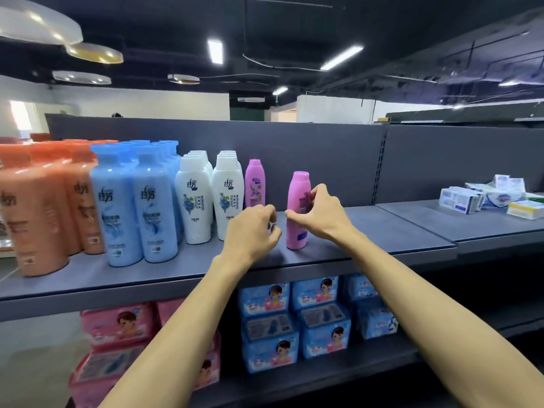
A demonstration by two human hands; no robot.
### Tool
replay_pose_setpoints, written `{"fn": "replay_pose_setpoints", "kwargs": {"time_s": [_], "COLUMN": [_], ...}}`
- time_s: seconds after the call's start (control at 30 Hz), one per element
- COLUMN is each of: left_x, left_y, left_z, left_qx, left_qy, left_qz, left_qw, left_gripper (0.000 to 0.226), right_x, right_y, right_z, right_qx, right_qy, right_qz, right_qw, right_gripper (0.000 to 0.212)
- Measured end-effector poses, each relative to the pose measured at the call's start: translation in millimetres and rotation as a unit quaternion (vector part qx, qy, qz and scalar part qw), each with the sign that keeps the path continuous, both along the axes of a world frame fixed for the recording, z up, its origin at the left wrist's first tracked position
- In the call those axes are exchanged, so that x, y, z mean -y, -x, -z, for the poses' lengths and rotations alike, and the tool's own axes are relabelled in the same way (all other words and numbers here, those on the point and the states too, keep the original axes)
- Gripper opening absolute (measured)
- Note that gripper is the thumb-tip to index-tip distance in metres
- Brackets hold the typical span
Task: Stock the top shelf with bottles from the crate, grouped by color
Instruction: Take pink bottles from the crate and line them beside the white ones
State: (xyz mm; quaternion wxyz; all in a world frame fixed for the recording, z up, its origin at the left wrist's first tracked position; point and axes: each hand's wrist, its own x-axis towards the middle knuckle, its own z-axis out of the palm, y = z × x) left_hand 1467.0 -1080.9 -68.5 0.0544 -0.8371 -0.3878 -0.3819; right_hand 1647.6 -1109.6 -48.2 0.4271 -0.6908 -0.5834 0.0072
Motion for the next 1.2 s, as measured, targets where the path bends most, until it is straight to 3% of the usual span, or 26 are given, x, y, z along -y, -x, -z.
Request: {"fn": "replay_pose_setpoints", "kwargs": {"time_s": [0.2, 0.43, 0.63, 0.9, 1.2], "left_x": [0, 0, 4, 4, 5], "left_y": [-6, -2, -1, 4, 9], "left_z": [0, -4, -2, -2, 0], "left_qx": [-0.01, -0.01, -0.014, -0.016, -0.021], "left_qy": [-0.001, -0.008, -0.001, 0.006, 0.008], "left_qz": [0.013, 0.018, 0.024, 0.024, 0.021], "left_qw": [1.0, 1.0, 1.0, 1.0, 1.0], "left_gripper": [0.013, 0.013, 0.011, 0.009, 0.009], "right_x": [3, 12, 15, 12, 2], "right_y": [1, 0, 0, -5, 4], "right_z": [-4, -5, 0, 5, 9], "right_qx": [-0.016, -0.013, -0.001, -0.064, -0.137], "right_qy": [0.021, 0.051, 0.065, 0.08, 0.068], "right_qz": [-0.001, -0.014, -0.031, -0.063, -0.043], "right_qw": [1.0, 0.999, 0.997, 0.993, 0.987], "right_gripper": [0.059, 0.037, 0.044, 0.053, 0.035]}}
